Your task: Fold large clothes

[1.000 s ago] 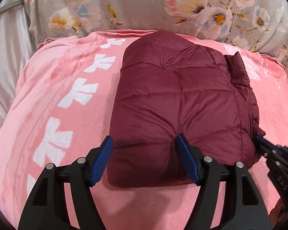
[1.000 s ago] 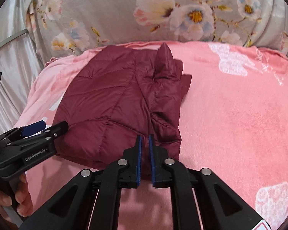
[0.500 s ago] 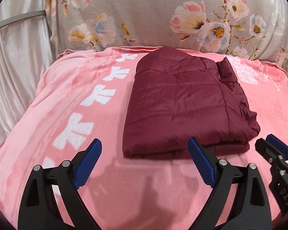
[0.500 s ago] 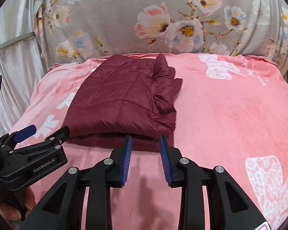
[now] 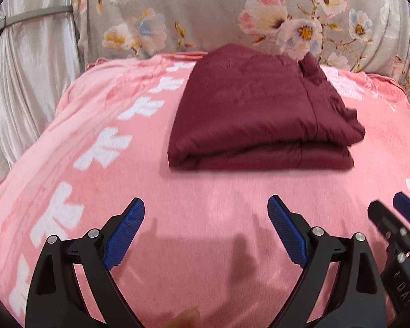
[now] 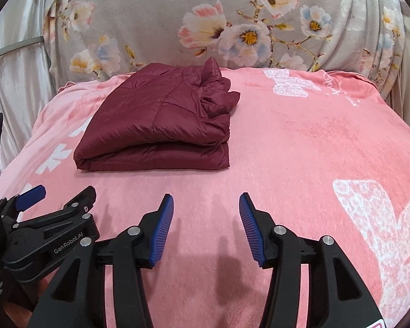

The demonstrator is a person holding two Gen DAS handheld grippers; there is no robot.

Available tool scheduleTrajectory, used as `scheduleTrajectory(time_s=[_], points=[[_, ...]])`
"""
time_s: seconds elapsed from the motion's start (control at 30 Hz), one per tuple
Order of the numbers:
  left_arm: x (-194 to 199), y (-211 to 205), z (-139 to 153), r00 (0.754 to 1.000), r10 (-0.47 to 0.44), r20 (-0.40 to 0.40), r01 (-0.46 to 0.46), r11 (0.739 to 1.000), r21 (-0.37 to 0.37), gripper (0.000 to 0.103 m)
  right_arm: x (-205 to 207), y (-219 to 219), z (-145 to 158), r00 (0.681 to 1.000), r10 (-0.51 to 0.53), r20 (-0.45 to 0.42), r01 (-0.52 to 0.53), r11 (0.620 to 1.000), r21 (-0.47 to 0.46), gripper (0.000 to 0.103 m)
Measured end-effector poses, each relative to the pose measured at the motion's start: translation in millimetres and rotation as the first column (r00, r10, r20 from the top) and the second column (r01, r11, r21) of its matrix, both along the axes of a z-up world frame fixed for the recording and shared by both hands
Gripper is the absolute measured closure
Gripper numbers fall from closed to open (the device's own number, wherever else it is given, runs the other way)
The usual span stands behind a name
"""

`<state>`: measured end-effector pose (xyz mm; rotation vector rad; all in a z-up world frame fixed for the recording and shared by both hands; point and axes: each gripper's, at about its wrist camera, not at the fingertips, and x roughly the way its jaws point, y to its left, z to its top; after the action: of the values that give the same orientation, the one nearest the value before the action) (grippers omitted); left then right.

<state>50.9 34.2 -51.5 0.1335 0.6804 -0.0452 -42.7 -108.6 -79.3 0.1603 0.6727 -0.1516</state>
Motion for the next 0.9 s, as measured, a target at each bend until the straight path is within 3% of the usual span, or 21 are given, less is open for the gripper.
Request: scheduleTrajectory(time_s=[0.57, 0.9], points=[[-6.3, -6.7, -4.5, 1.000, -0.005, 0.026, 0.004, 1.000, 0.029, 0.014, 0.7, 12.1, -0.1, 1.000, 0.000, -0.003, 0.000, 0.995, -0.100, 0.048], [-10.3, -10.2, -2.8, 0.999, -0.017, 0.049, 0.015, 0.999, 0.047, 0.014, 1.9, 14.7, -1.1, 1.000, -0.002, -0.009, 0.001, 0.994, -0.107, 0.047]])
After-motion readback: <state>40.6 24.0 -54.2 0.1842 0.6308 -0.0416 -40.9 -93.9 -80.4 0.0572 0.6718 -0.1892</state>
